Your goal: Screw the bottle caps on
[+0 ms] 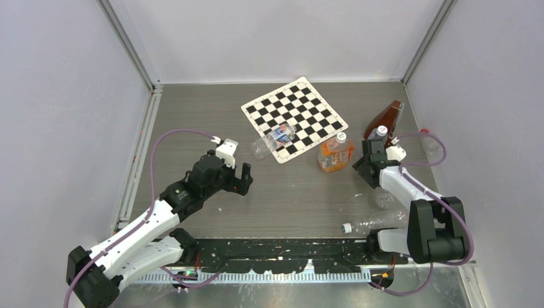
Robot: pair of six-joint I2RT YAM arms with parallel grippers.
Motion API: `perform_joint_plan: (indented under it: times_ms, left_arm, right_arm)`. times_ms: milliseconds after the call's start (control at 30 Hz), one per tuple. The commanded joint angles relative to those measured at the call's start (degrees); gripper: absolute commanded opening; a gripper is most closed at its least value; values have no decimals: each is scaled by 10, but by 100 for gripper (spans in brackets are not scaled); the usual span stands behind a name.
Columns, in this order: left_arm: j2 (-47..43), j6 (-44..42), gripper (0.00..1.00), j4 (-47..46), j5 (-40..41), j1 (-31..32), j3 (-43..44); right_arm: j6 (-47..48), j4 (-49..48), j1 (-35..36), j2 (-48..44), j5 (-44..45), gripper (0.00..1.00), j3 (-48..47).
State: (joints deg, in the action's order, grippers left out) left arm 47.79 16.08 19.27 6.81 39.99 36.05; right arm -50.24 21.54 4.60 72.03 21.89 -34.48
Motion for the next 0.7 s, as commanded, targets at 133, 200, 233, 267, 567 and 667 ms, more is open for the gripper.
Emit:
perform_joint_plan:
  times_ms: [133, 200, 233, 267, 567, 667]
  left_arm:
    - [-18, -1, 100, -13, -3, -3, -5]
    - [-19, -2, 100, -13, -2, -3, -6]
    - [-19, -2, 100, -13, -2, -3, -6]
    - [-20, -2, 100, -13, -2, -3, -7]
    - [-22, -3, 100, -13, 0, -3, -8]
    - [-23, -5, 100, -13, 0, -3, -8]
  right_arm:
    - [-26, -88, 0, 53, 27, 60, -9]
    - [-26, -87, 0, 66, 32, 58, -13]
    - [-27, -85, 0, 72, 36, 58, -14]
    - [-29, -81, 0, 75, 42, 57, -17]
    - [-33, -65, 0, 107, 51, 54, -32]
    - [-34, -52, 0, 114, 48, 46, -40]
